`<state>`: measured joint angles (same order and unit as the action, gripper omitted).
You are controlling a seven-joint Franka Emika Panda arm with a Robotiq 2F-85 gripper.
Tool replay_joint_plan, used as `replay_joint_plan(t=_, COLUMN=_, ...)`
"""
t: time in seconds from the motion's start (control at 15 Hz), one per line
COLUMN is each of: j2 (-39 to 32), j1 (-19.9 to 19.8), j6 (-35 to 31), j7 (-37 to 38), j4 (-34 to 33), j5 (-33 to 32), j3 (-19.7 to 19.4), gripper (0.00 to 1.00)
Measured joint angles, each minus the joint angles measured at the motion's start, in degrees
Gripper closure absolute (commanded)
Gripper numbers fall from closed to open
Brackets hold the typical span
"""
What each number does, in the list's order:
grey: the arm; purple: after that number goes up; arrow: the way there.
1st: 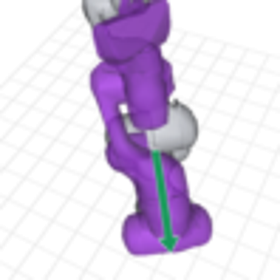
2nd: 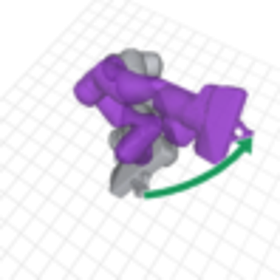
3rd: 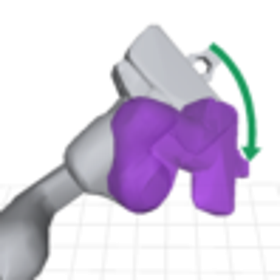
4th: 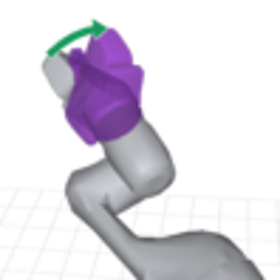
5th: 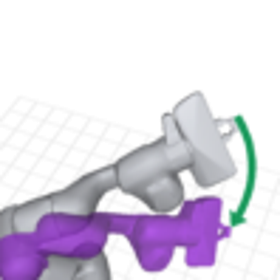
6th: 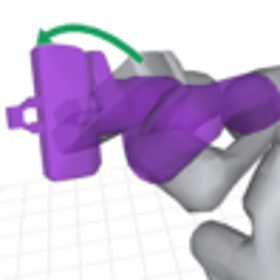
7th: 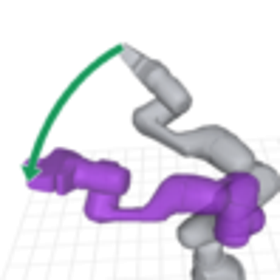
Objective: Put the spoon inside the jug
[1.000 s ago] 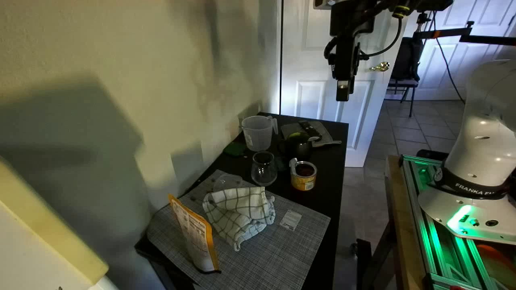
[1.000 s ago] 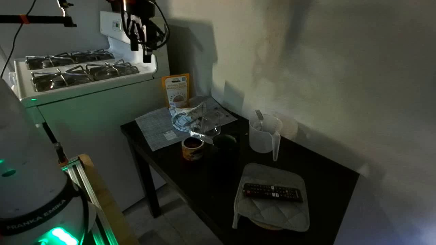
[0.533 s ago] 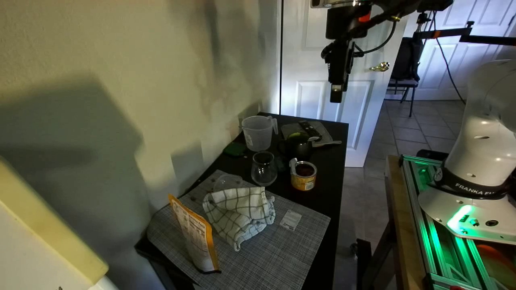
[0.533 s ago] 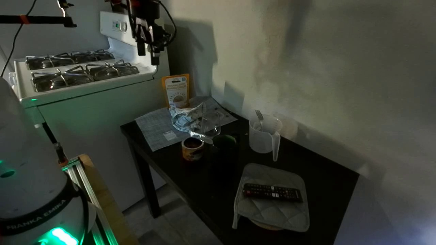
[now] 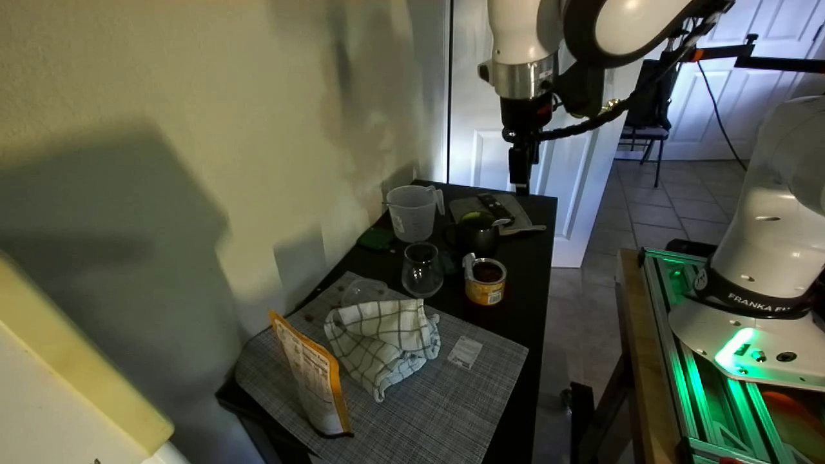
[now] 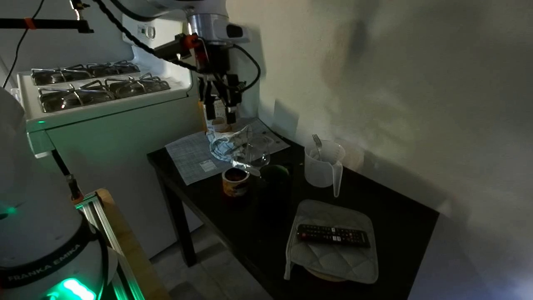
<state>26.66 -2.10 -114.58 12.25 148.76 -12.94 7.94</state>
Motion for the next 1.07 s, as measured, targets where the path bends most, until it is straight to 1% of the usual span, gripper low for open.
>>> replay_joint_plan(t=0.2, j2=-4.54, j1=-2.95, j6=-1.12, j7=5.99, j4=0.83, j5=-8.45, j3=0.03, gripper=0.00)
replay_joint_plan(t=0.33, j2=-6.42, j1=-3.83, j6=-1.12, j7=8.09, j4=0.81, j5=-10.32, j3=0.02, gripper=0.00)
replay_joint_plan(t=0.53, j2=-6.87, j1=-3.74, j6=-1.12, j7=8.77, j4=0.67, j5=-10.56, j3=-0.05, gripper=0.00)
replay_joint_plan(t=0.73, j2=-7.73, j1=-3.47, j6=-1.12, j7=11.97, j4=0.70, j5=-15.15, j3=0.96, gripper=0.00)
replay_joint_plan(t=0.87, j2=-10.10, j1=-2.89, j6=-1.07, j7=14.72, j4=0.70, j5=-18.81, j3=2.61, gripper=0.00)
replay_joint_plan(t=1.07, j2=-15.09, j1=-0.83, j6=-1.07, j7=15.98, j4=0.13, j5=-21.48, j3=3.71, gripper=0.00)
